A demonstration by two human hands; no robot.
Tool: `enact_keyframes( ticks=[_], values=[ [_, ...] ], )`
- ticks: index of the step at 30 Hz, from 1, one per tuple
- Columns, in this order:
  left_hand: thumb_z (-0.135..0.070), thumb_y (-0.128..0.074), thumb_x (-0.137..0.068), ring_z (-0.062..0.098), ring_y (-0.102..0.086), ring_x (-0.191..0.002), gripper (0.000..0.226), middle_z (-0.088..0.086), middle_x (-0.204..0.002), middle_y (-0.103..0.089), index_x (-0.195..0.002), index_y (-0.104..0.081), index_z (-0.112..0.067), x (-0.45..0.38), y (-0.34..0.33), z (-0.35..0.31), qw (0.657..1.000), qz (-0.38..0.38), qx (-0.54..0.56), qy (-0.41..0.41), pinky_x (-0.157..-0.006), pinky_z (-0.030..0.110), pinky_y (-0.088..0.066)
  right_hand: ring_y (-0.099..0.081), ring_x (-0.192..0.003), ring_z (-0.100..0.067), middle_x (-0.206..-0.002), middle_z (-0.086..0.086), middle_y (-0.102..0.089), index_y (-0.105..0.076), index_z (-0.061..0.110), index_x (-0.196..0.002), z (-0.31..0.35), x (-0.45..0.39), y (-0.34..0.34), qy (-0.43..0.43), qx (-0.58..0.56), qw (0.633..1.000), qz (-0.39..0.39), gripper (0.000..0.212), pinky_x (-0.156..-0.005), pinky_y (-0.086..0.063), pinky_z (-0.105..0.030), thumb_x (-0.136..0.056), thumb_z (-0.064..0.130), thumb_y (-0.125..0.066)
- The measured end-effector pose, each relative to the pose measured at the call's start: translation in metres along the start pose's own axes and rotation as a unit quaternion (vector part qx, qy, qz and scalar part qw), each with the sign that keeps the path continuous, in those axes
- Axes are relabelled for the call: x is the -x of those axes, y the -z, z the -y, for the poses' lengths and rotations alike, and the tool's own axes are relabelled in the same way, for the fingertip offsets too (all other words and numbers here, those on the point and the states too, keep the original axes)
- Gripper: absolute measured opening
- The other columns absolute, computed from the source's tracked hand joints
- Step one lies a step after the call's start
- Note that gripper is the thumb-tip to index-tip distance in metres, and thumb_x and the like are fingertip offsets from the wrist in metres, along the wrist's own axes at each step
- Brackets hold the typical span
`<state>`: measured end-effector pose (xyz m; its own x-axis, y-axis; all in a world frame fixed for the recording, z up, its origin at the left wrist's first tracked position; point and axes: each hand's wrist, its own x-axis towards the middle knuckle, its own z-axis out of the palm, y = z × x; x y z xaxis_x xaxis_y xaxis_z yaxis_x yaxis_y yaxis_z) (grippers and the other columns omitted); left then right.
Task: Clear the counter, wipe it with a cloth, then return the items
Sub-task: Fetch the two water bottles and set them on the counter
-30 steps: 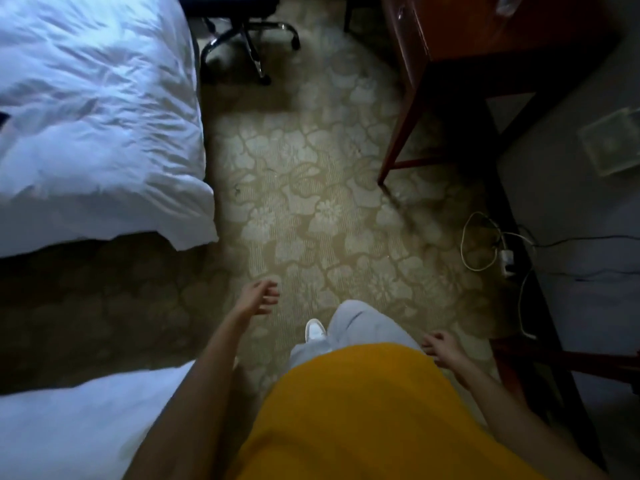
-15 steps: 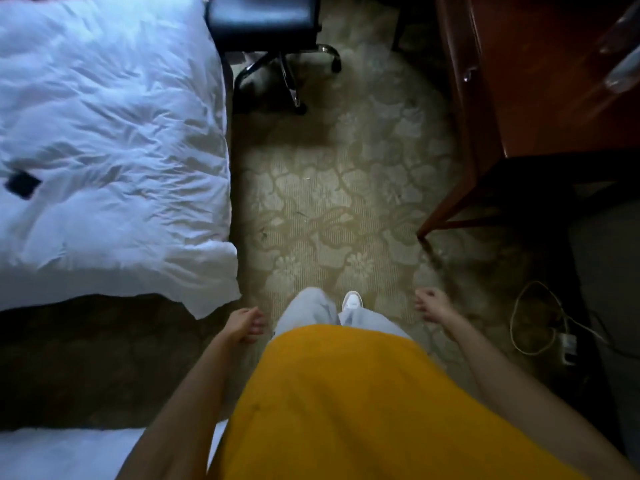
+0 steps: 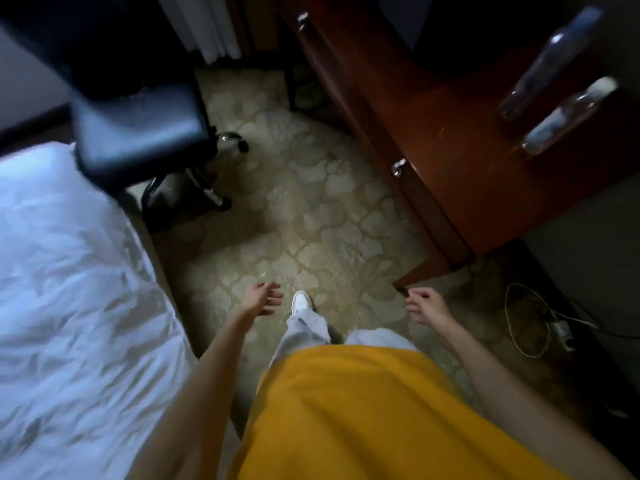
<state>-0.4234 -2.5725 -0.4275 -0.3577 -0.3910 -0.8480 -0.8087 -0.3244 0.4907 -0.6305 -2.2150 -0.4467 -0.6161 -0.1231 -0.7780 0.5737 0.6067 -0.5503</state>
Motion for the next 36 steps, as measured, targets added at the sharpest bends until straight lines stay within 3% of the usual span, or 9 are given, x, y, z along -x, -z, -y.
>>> enact_keyframes(
  ticks=[8,13,17,19,21,23,27,32,36],
  values=[
    [-0.04,-0.054,-0.103,0.022,-0.068,-0.088,0.032,0.011,-0.108,-0.075,-0.114,-0.07,-0.015,-0.075,-0.051,-0.267,0.976,0.121,-0.095,-0.152,-0.072,0.032,-0.05,-0.066,-0.109,-0.015,-0.12,-0.003,-0.067,-0.06,0.021,-0.123,0.115,-0.003,0.014,0.116,-0.186,0.953,-0.209,0.033,-0.09,-0.058,-0.034,-0.096,0.038,-0.069],
    [-0.053,-0.08,-0.079,0.018,-0.073,-0.097,0.049,0.005,-0.107,-0.075,-0.116,-0.073,-0.023,-0.082,-0.151,-0.378,0.931,0.205,-0.12,-0.277,-0.089,0.044,-0.059,-0.053,-0.128,-0.008,-0.138,0.002,-0.055,-0.048,0.017,-0.14,0.181,-0.052,0.067,0.159,-0.225,0.903,-0.33,0.07,-0.089,-0.05,-0.01,-0.085,0.044,-0.081],
    [-0.03,-0.09,-0.074,0.046,-0.072,-0.101,0.061,0.014,-0.124,-0.065,-0.129,-0.064,-0.024,-0.088,-0.229,-0.459,0.907,0.298,-0.108,-0.277,-0.081,0.067,-0.058,-0.046,-0.136,-0.008,-0.148,0.0,-0.045,-0.038,0.02,-0.147,0.222,-0.097,0.121,0.159,-0.279,0.875,-0.363,0.095,-0.106,-0.044,-0.025,-0.072,0.054,-0.087],
    [-0.03,-0.094,-0.07,0.043,-0.07,-0.108,0.074,0.01,-0.134,-0.057,-0.135,-0.058,-0.031,-0.092,-0.268,-0.496,0.888,0.319,-0.13,-0.305,-0.071,0.06,-0.062,-0.045,-0.139,-0.009,-0.152,-0.003,-0.042,-0.035,0.02,-0.149,0.239,-0.116,0.148,0.163,-0.299,0.857,-0.387,0.11,-0.11,-0.04,-0.028,-0.063,0.061,-0.088],
    [-0.025,-0.094,-0.07,0.022,-0.061,-0.123,0.085,0.005,-0.143,-0.05,-0.143,-0.051,-0.03,-0.095,-0.303,-0.528,0.861,0.322,-0.164,-0.358,-0.068,0.026,-0.063,-0.043,-0.141,-0.01,-0.154,-0.003,-0.04,-0.032,0.02,-0.15,0.255,-0.129,0.173,0.157,-0.304,0.854,-0.391,0.111,-0.113,-0.038,-0.029,-0.063,0.054,-0.092],
    [-0.021,-0.095,-0.069,0.008,-0.05,-0.129,0.095,-0.002,-0.15,-0.041,-0.149,-0.045,-0.027,-0.099,-0.334,-0.556,0.838,0.331,-0.191,-0.39,-0.077,0.011,-0.055,-0.041,-0.142,-0.011,-0.155,0.0,-0.04,-0.031,0.022,-0.149,0.263,-0.141,0.193,0.146,-0.305,0.851,-0.401,0.109,-0.119,-0.036,-0.037,-0.064,0.044,-0.095],
    [-0.038,-0.102,-0.052,0.009,-0.038,-0.144,0.119,-0.007,-0.158,-0.036,-0.153,-0.039,-0.036,-0.121,-0.389,-0.598,0.791,0.365,-0.271,-0.408,-0.117,0.034,-0.039,-0.046,-0.141,-0.013,-0.153,0.0,-0.045,-0.031,0.026,-0.148,0.275,-0.164,0.219,0.139,-0.292,0.845,-0.425,0.119,-0.121,-0.037,-0.044,-0.052,0.043,-0.099],
    [-0.033,-0.106,-0.042,0.017,-0.055,-0.135,0.117,-0.002,-0.147,-0.054,-0.143,-0.047,-0.033,-0.133,-0.441,-0.607,0.755,0.427,-0.316,-0.385,-0.112,0.046,-0.048,-0.059,-0.126,-0.011,-0.138,0.0,-0.058,-0.042,0.031,-0.144,0.298,-0.171,0.226,0.146,-0.326,0.83,-0.428,0.108,-0.106,-0.049,-0.024,-0.055,0.015,-0.101],
    [-0.019,-0.101,-0.046,0.024,-0.069,-0.115,0.096,0.004,-0.124,-0.071,-0.131,-0.057,-0.017,-0.133,-0.458,-0.606,0.736,0.44,-0.346,-0.381,-0.102,0.05,-0.055,-0.066,-0.112,-0.014,-0.12,-0.002,-0.069,-0.053,0.022,-0.131,0.312,-0.172,0.227,0.123,-0.326,0.831,-0.434,0.086,-0.097,-0.055,-0.03,-0.06,0.019,-0.1]
  ],
)
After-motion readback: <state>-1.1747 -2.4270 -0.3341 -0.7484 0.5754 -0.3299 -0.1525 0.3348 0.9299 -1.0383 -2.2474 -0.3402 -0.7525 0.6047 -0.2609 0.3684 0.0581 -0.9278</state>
